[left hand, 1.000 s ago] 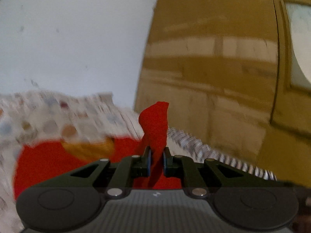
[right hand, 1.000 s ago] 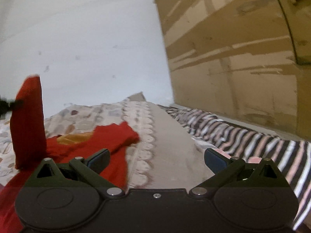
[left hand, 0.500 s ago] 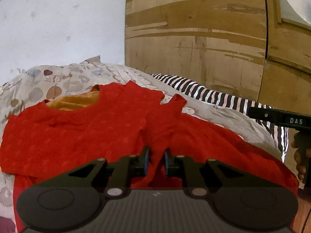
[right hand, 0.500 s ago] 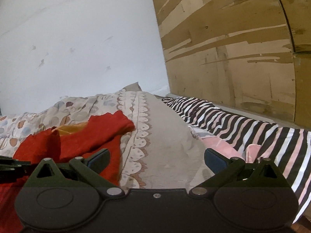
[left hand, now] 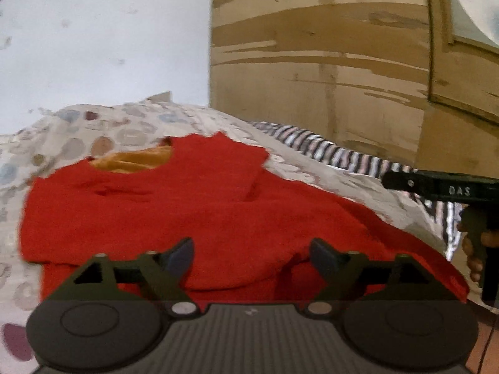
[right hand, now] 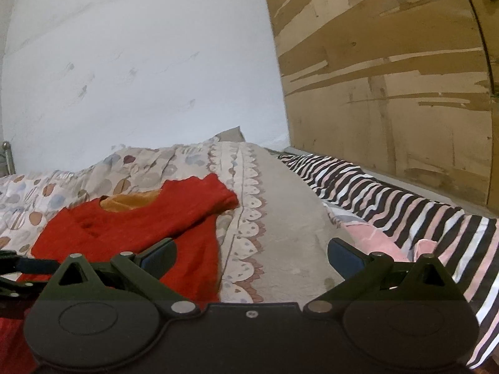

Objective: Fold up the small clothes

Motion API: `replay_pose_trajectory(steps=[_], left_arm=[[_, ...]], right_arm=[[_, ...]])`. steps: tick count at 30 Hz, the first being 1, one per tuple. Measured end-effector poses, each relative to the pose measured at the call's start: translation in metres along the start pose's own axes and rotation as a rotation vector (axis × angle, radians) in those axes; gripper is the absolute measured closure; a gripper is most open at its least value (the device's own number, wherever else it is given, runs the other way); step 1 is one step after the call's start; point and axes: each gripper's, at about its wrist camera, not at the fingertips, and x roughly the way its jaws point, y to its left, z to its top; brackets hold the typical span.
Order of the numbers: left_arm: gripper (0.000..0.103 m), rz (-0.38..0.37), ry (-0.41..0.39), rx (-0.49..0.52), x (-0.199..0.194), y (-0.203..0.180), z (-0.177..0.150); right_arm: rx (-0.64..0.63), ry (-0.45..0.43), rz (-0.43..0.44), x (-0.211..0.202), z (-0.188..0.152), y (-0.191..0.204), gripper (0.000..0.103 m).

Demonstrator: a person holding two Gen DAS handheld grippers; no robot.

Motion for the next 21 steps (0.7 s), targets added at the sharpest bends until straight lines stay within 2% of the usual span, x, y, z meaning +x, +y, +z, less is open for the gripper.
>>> replay_pose_trajectory(steps=[4, 9, 13, 18, 21], left_arm=[[0.010, 0.104, 0.038, -0.021, -0.021, 0.028, -0.003], [0.008, 0.332, 0.084, -0.041, -0.038, 0.083, -0.017], [0.007, 0.489, 0.097, -0.066, -0.032, 0.121, -0.022], [0.007, 0.568, 0.138, 0.008, -0.002, 0.144, -0.026], [0.007, 0.598, 0.122, 0.080, 0.019, 0.149, -0.022]], right_arm=[[-0.084, 0.017, 0.047, 0.005, 0.000, 0.016, 0.000], [-0.197, 0.041, 0.132, 0.017, 0.001, 0.046, 0.000], [-0.246, 0.077, 0.209, 0.036, 0.004, 0.070, 0.000], [-0.272, 0.140, 0.251, 0.064, 0.005, 0.088, 0.000], [-0.268, 0.205, 0.236, 0.080, -0.002, 0.089, 0.000]])
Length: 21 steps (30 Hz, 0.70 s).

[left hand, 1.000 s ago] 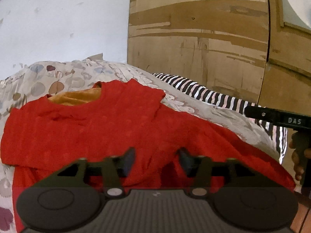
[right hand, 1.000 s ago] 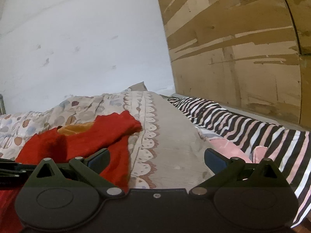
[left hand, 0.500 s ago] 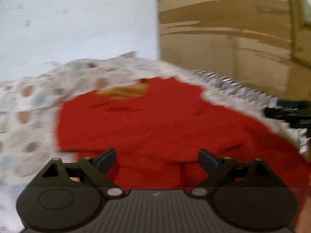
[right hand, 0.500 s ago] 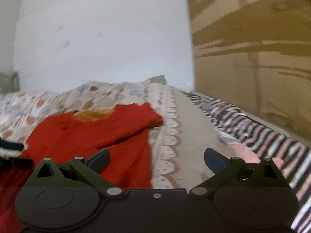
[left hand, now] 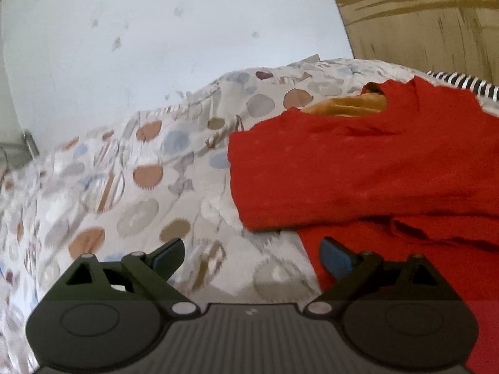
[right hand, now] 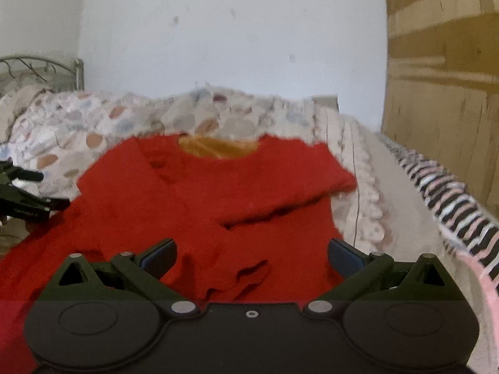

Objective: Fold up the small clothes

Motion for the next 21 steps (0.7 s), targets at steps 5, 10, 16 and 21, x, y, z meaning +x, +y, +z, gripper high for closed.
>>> replay_pose_trajectory(steps=[5, 10, 16, 21], left_arm=[[0.008, 0.053, -0.053, 0.014, 0.025, -0.002, 0.009], [0.013, 0.134, -0.047, -0.022, 0.042, 0.008, 0.012], [0.015, 0.091, -0.060, -0.263, 0.039, 0.050, 0.005], [0.017, 0.093, -0.029, -0.297, 0.039, 0.054, 0.006]], right_arm=[[0.045, 0.013, 0.032, 0.004, -0.014, -0.010, 0.000], [0.089, 0.026, 0.067, 0.008, -0.015, -0.018, 0.000], [0.107, 0.007, 0.081, 0.006, -0.017, -0.021, 0.000], [0.115, 0.003, 0.085, 0.006, -0.018, -0.022, 0.000]])
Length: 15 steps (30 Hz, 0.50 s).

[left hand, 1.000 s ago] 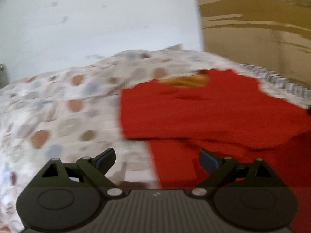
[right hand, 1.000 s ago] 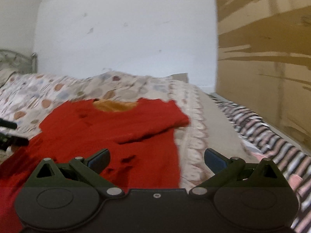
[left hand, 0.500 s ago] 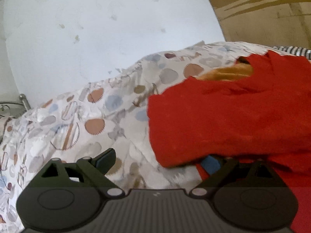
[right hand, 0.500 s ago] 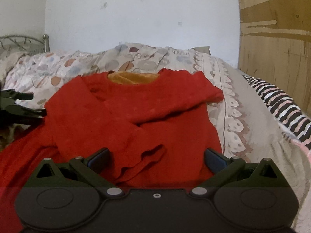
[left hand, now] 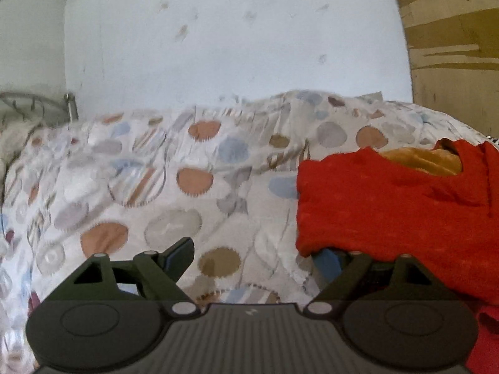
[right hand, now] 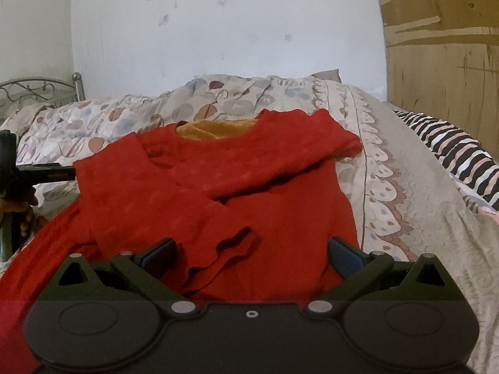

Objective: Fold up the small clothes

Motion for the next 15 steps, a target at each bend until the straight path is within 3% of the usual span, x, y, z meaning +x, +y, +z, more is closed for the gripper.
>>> replay_pose_trajectory(steps=[5, 11, 15], left_arm=[[0.020, 0.027, 0.127, -0.010, 0.012, 0.004, -0.007], [0.007, 0.000, 0.167, -0.074, -0.010, 0.020, -0.010], [0.001, -0.007, 0.153, -0.096, -0.042, 0.026, -0.012]], right_arm=[[0.000, 0.000, 0.000, 0.000, 0.000, 0.000, 0.000], [0.001, -0.001, 0.000, 0.000, 0.000, 0.000, 0.000], [0.007, -0.005, 0.001, -0.001, 0.000, -0.001, 0.000]])
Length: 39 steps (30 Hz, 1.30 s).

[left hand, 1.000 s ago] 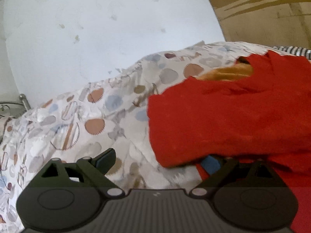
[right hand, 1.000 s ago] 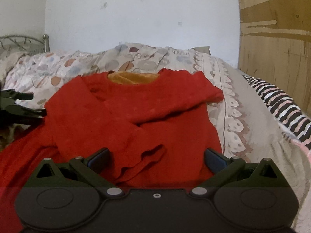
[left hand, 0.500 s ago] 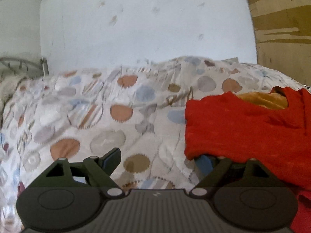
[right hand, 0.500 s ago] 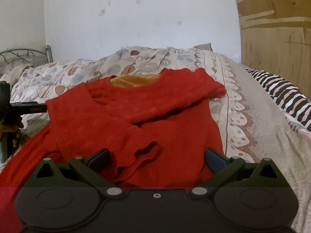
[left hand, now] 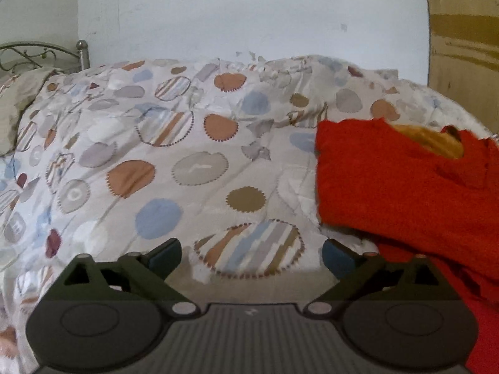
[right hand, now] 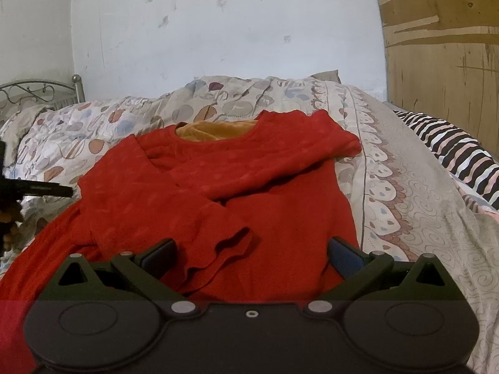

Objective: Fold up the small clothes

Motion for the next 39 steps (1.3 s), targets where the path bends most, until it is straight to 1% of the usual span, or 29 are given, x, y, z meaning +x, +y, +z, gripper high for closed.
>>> replay_pose_trajectory(steps=[2, 5, 6, 7, 9, 13, 14, 16, 18, 19, 21, 24, 27, 31, 35, 37, 39], left_arm=[[0.001, -0.040, -0.011, -0.011, -0.020, 0.002, -0.005], [0.001, -0.154, -0.018, -0.013, -0.053, 0.002, -0.020], [0.001, -0.196, -0.016, -0.013, -0.063, 0.001, -0.025], [0.000, -0.245, -0.014, -0.015, -0.075, 0.002, -0.033], [0.000, -0.316, -0.004, -0.017, -0.091, 0.002, -0.047], [0.000, -0.395, 0.038, -0.042, -0.112, 0.005, -0.075], [0.000, -0.393, 0.054, -0.041, -0.115, 0.005, -0.081], [0.000, -0.356, 0.092, -0.029, -0.118, 0.005, -0.094], [0.000, -0.306, 0.148, 0.013, -0.118, 0.003, -0.106], [0.001, -0.293, 0.165, 0.041, -0.118, 0.003, -0.111], [0.001, -0.297, 0.148, 0.055, -0.125, 0.006, -0.117], [0.001, -0.293, 0.169, 0.015, -0.134, 0.013, -0.119], [0.000, -0.283, 0.169, -0.009, -0.148, 0.017, -0.117], [0.000, -0.279, 0.138, 0.005, -0.170, 0.015, -0.119], [0.000, -0.296, 0.090, 0.045, -0.189, 0.007, -0.121], [0.000, -0.307, 0.076, 0.062, -0.198, 0.003, -0.121], [0.000, -0.314, 0.068, 0.080, -0.205, -0.001, -0.122]], right_arm=[[0.010, -0.013, 0.002, -0.004, 0.000, -0.001, 0.000], [0.051, -0.053, 0.033, -0.018, 0.001, -0.008, 0.000], [0.069, -0.058, 0.029, -0.026, 0.000, -0.011, 0.000], [0.076, -0.055, 0.022, -0.033, -0.001, -0.013, 0.000], [0.065, -0.033, 0.006, -0.049, -0.008, -0.016, 0.000], [0.022, 0.008, -0.050, -0.084, -0.033, -0.021, 0.000], [0.008, 0.016, -0.063, -0.091, -0.039, -0.023, 0.000], [-0.028, 0.016, -0.094, -0.109, -0.051, -0.025, 0.000], [-0.057, 0.027, -0.128, -0.123, -0.059, -0.026, 0.000], [-0.071, 0.037, -0.142, -0.129, -0.061, -0.027, 0.000], [-0.095, 0.043, -0.156, -0.141, -0.067, -0.029, 0.000], [-0.160, 0.049, -0.171, -0.158, -0.073, -0.029, 0.000], [-0.300, 0.026, -0.160, -0.177, -0.082, -0.017, 0.000], [-0.563, -0.016, -0.181, -0.190, -0.105, 0.010, 0.000], [-0.805, -0.027, -0.192, -0.186, -0.130, 0.035, 0.001], [-0.918, -0.041, -0.231, -0.179, -0.142, 0.046, 0.001], [-0.992, -0.046, -0.273, -0.168, -0.151, 0.053, 0.001]])
